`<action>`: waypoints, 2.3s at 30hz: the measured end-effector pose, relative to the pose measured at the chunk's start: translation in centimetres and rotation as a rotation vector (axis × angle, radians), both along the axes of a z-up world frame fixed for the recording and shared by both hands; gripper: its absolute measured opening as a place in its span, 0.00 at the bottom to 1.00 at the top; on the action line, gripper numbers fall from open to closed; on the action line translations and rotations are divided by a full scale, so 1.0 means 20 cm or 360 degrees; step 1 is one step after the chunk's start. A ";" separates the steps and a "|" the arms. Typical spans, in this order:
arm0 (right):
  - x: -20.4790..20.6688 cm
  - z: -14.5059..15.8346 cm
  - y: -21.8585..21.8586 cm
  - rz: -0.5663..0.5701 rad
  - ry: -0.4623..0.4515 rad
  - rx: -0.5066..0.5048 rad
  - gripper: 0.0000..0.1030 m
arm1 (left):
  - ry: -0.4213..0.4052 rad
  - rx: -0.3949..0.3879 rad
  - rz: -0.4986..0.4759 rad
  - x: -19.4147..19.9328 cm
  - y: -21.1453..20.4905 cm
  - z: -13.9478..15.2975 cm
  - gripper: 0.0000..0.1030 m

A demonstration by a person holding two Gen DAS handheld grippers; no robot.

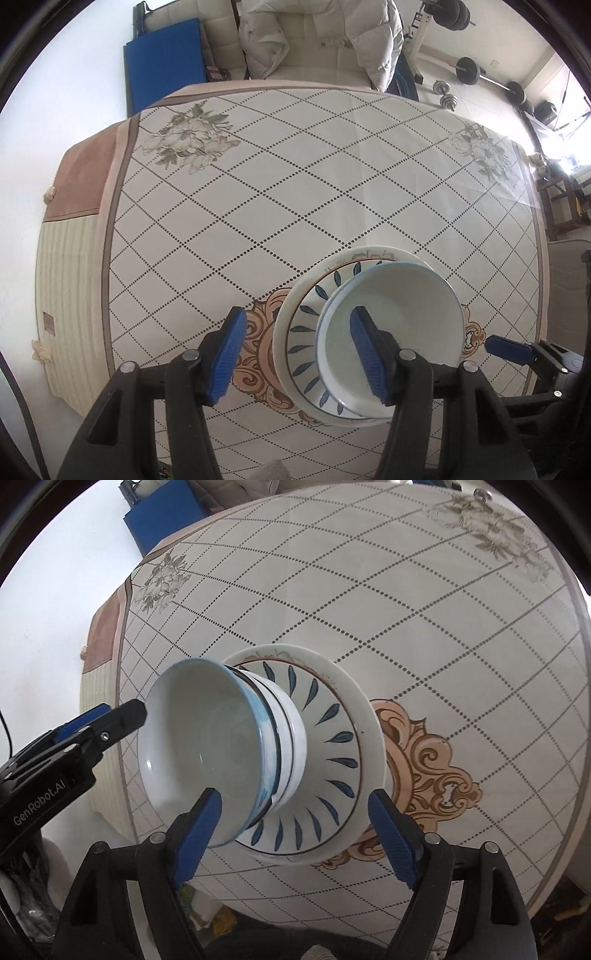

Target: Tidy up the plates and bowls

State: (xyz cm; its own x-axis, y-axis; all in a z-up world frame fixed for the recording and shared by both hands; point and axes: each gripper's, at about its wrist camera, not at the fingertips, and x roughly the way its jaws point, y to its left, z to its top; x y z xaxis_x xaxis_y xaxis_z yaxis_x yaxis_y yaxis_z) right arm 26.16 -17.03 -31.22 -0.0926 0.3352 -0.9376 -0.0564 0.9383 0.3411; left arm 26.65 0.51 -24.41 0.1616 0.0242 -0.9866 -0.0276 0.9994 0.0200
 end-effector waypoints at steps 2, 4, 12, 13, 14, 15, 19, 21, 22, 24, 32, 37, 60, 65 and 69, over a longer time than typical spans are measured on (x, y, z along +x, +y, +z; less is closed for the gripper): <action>-0.05 0.09 -0.01 0.0013 -0.0109 -0.0086 0.93 | -0.0046 -0.0003 0.0022 -0.06 0.01 0.06 0.54; -0.10 0.18 -0.02 0.0020 -0.0199 -0.0178 0.96 | -0.0105 0.0021 0.0029 -0.14 0.01 0.13 0.56; -0.37 0.51 -0.03 -0.0050 -0.0459 -0.0315 1.00 | -0.0328 0.0043 0.0018 -0.37 0.02 0.37 0.81; -0.40 0.55 -0.03 -0.0061 -0.0487 -0.0317 1.00 | -0.0355 0.0046 0.0012 -0.40 0.02 0.40 0.81; -0.44 0.58 -0.02 -0.0075 -0.0509 -0.0324 1.00 | -0.0385 0.0055 0.0013 -0.43 0.02 0.43 0.83; -0.47 0.62 -0.02 -0.0086 -0.0531 -0.0333 1.00 | -0.0415 0.0065 0.0011 -0.45 0.02 0.45 0.90; -0.61 0.76 0.01 -0.0130 -0.0641 -0.0380 1.00 | -0.0506 0.0049 -0.0013 -0.56 0.04 0.55 0.92; -0.67 0.82 0.02 -0.0163 -0.0668 -0.0388 1.00 | -0.0537 0.0051 -0.0027 -0.60 0.05 0.59 0.92; -0.69 0.85 0.03 -0.0178 -0.0679 -0.0385 1.00 | -0.0546 0.0042 -0.0037 -0.63 0.05 0.61 0.92; -0.74 0.90 0.04 -0.0200 -0.0703 -0.0397 1.00 | -0.0563 0.0027 -0.0046 -0.68 0.07 0.64 0.92; -0.94 1.09 0.05 -0.0248 -0.0819 -0.0407 1.00 | -0.0620 -0.0027 -0.0041 -0.85 0.07 0.80 0.92; -1.10 1.30 0.00 -0.0278 -0.0963 -0.0393 1.00 | -0.0744 -0.0030 -0.0005 -1.01 0.02 1.00 0.92; -1.68 1.89 -0.13 -0.0210 -0.1257 -0.0532 1.00 | -0.0881 0.0015 0.0143 -1.56 -0.01 1.41 1.00; -1.76 1.95 -0.09 -0.0267 -0.1294 -0.0577 1.00 | -0.0871 -0.0007 0.0086 -1.59 0.03 1.41 1.00; -1.81 1.99 -0.04 -0.0300 -0.1307 -0.0595 1.00 | -0.0883 0.0016 0.0049 -1.62 0.05 1.43 1.00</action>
